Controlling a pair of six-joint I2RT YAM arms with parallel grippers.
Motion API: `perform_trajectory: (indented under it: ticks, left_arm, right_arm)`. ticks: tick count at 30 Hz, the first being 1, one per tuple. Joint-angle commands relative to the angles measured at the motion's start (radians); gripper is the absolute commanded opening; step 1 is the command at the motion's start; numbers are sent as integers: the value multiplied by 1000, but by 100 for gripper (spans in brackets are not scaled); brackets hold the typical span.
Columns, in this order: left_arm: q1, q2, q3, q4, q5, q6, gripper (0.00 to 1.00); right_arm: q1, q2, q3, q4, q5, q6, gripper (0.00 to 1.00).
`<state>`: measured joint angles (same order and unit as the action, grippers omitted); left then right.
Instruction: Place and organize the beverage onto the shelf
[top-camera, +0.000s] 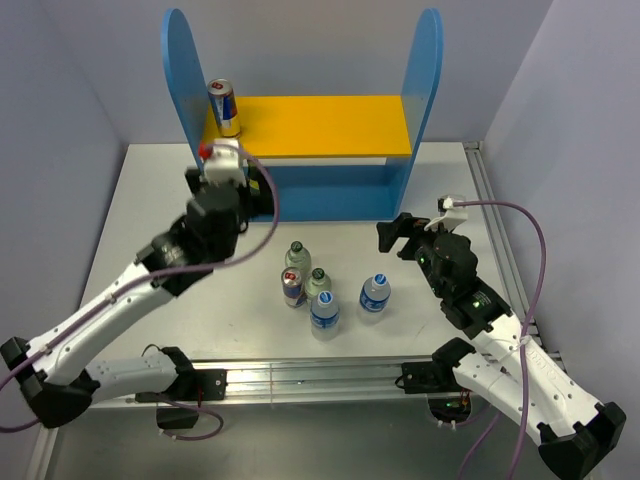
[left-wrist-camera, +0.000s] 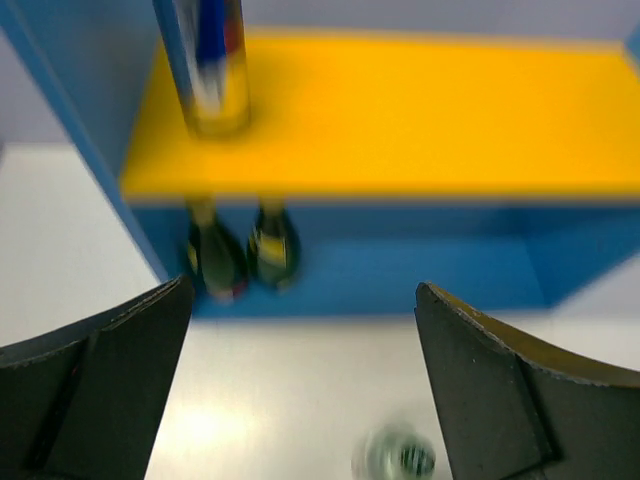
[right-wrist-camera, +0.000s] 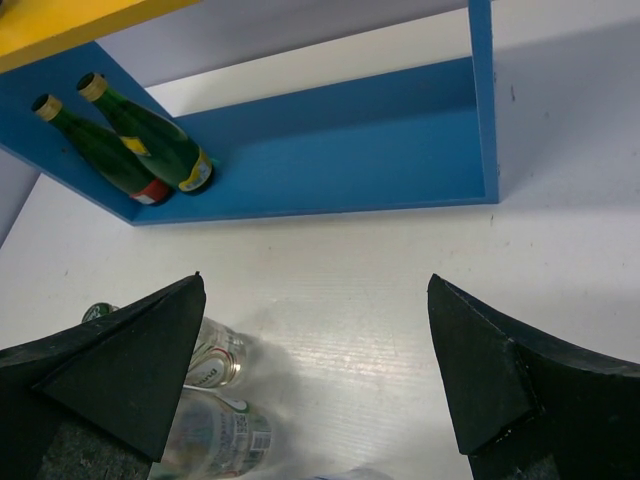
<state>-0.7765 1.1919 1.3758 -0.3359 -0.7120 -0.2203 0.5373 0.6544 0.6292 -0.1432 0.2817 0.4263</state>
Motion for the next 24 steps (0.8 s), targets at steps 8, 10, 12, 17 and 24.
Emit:
perform_trajectory:
  ticks: [8, 10, 12, 17, 24]
  left_arm:
    - [-463, -126, -458, -237, -245, -555, 99]
    - [-521, -114, -477, -301, -244, -631, 99]
    - [-544, -110, -523, -302, -228, -698, 99]
    - [-564, -109, -638, -116, -175, -706, 99]
    - [-563, 14, -753, 162, -191, -623, 99]
  right_arm:
    - [9, -1, 3, 11, 60, 14, 99]
    - [7, -4, 7, 2, 68, 14, 99]
    - [7, -9, 4, 2, 67, 14, 99]
    - [7, -9, 4, -1, 68, 14, 99]
    - [7, 5, 7, 1, 59, 14, 99]
